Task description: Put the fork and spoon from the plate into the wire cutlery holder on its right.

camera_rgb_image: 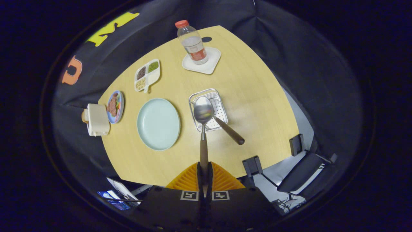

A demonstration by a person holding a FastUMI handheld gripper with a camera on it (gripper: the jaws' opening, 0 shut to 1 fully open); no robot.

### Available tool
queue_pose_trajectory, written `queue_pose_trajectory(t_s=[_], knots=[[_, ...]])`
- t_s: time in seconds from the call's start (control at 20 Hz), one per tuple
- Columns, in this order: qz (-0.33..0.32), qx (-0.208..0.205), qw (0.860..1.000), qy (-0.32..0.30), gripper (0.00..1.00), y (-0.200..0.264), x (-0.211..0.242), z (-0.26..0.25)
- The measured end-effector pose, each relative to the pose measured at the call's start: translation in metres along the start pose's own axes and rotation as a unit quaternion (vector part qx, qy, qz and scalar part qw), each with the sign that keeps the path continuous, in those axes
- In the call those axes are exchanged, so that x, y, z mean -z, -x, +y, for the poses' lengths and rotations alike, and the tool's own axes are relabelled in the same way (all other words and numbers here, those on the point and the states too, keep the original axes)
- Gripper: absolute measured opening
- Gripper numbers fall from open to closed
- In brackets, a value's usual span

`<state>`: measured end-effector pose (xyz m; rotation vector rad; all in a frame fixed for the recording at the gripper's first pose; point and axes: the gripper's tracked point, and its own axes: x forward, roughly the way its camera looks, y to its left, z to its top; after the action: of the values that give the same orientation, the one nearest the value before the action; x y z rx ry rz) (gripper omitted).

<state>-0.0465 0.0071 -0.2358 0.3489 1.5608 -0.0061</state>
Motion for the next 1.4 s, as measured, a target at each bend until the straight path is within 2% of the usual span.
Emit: queue_pose_trajectory(t_s=[0.3, 0.45, 0.6, 0.85, 1.0, 1.05, 1.2, 1.3, 1.4], knots=[[0.021, -0.001, 1.000, 0.001, 0.01, -0.013, -0.008, -0.006], [0.015, -0.003, 1.000, 0.003, 0.08, -0.013, -0.017, -0.002], [0.001, -0.010, 1.000, 0.014, 0.11, -0.009, -0.028, 0.006], [-0.043, -0.016, 0.998, 0.052, 0.64, 0.002, -0.037, 0.022], [-0.107, -0.008, 0.990, 0.087, 0.85, 0.022, -0.054, 0.031], [-0.136, -0.008, 0.986, 0.099, 0.93, 0.032, -0.062, 0.036], [-0.240, -0.015, 0.961, 0.132, 0.97, 0.078, -0.087, 0.053], [-0.319, -0.015, 0.934, 0.159, 0.97, 0.114, -0.102, 0.062], [-0.403, -0.017, 0.897, 0.179, 0.97, 0.161, -0.114, 0.066]])
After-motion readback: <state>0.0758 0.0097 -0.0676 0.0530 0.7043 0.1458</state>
